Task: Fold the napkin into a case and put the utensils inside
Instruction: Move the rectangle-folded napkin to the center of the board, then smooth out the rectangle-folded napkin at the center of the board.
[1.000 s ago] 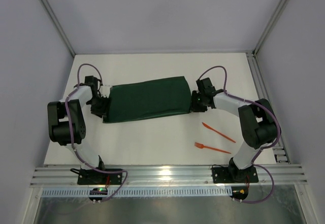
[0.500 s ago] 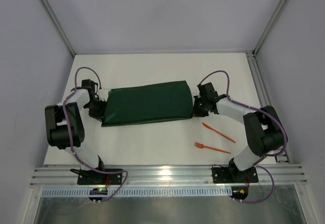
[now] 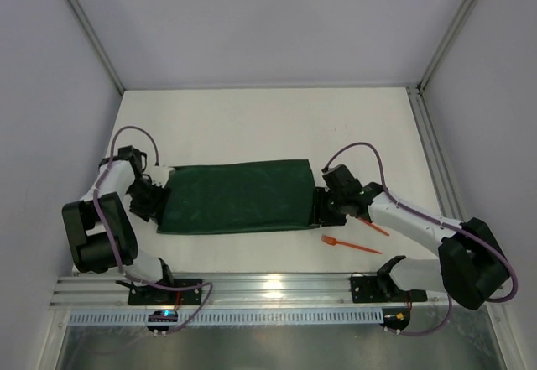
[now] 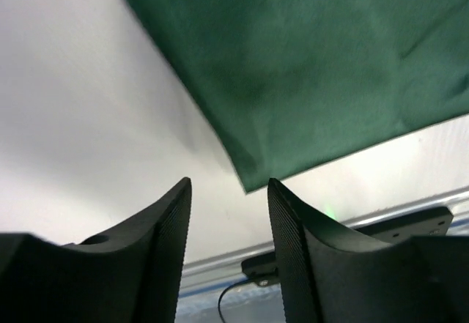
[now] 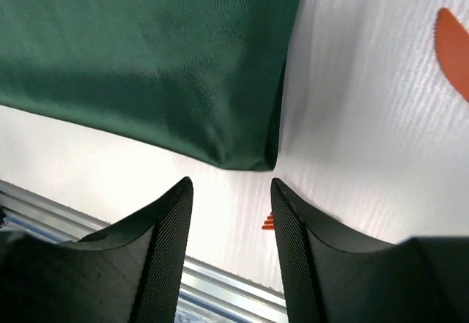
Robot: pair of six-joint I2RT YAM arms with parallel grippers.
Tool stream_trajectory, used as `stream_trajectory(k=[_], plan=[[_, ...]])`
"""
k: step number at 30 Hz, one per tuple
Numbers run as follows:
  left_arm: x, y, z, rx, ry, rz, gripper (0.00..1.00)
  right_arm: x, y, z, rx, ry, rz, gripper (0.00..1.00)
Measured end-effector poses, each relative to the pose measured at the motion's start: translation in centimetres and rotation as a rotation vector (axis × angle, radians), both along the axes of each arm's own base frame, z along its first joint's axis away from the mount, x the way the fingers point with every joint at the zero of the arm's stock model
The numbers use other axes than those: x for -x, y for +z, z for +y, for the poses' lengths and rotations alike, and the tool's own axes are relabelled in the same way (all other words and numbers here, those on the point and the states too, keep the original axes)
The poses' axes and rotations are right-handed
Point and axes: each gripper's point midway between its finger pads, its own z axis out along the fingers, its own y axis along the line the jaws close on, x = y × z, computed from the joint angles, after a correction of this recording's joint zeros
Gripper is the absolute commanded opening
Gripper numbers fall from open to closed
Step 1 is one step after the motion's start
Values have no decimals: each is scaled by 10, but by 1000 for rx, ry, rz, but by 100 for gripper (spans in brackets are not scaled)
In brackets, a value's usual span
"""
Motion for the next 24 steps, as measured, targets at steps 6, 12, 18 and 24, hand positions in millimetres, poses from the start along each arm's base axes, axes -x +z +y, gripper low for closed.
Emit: stream_trajectory(k=[6,12,18,24], plan=[[-40,47,15,5,63,-126,42,-42,39,-8,17,-26,-80,35],[-114,90,16,-2,99,-339,30,-142,75,-10,38,-28,-241,18],[-156,43,1,14,78,-257,32,-194,39,-10,110,34,-220,19],[-173,7,-6,19,64,-213,37,-203,15,-9,138,97,-191,24]])
